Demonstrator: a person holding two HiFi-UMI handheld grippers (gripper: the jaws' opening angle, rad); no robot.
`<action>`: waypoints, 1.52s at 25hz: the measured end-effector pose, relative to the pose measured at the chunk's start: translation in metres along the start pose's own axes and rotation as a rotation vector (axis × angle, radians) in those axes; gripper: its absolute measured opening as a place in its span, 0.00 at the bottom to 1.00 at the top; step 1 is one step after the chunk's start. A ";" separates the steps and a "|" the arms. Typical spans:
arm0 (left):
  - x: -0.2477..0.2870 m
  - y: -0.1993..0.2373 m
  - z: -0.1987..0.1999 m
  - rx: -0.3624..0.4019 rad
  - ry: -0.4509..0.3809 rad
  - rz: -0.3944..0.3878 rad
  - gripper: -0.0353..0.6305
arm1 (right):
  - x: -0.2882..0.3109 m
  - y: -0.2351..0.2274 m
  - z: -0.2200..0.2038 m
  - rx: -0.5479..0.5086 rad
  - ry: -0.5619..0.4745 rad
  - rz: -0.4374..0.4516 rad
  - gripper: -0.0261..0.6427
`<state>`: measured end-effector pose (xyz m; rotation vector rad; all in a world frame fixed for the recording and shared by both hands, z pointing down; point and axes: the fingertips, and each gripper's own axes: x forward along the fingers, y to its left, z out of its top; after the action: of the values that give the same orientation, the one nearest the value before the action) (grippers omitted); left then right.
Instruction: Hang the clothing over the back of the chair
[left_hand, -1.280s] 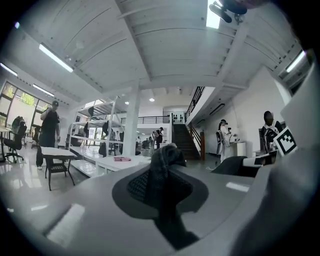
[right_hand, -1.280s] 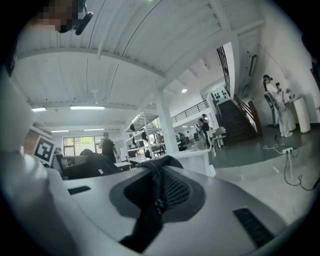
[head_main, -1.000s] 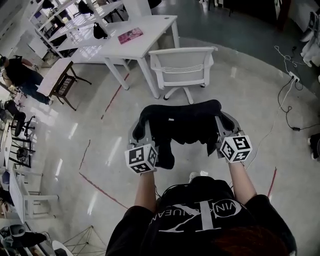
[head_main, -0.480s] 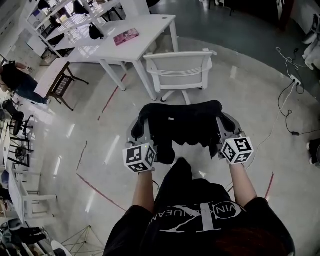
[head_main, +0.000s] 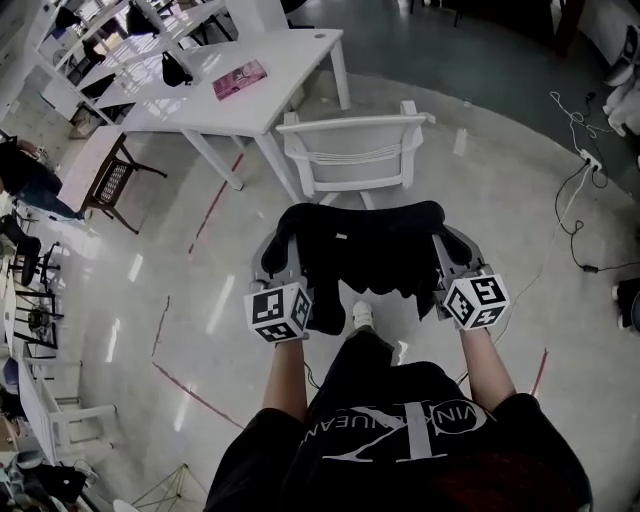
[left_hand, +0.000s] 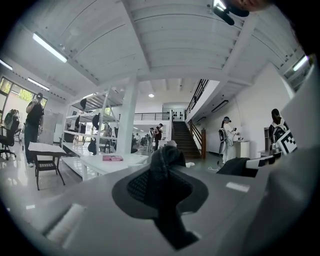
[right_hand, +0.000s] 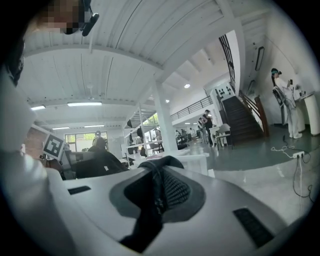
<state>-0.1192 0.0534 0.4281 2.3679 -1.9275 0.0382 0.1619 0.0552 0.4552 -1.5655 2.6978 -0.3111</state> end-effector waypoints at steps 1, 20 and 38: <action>0.007 0.002 0.001 -0.001 0.002 0.001 0.12 | 0.007 -0.002 0.001 0.001 0.002 0.004 0.11; 0.155 0.043 0.053 -0.043 -0.025 -0.083 0.12 | 0.151 -0.038 0.060 0.061 -0.065 0.011 0.11; 0.234 0.033 0.147 0.002 -0.196 -0.225 0.12 | 0.228 -0.038 0.164 0.095 -0.249 0.096 0.11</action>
<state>-0.1088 -0.1939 0.3010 2.6624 -1.7194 -0.2145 0.0978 -0.1867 0.3226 -1.3456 2.5180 -0.2218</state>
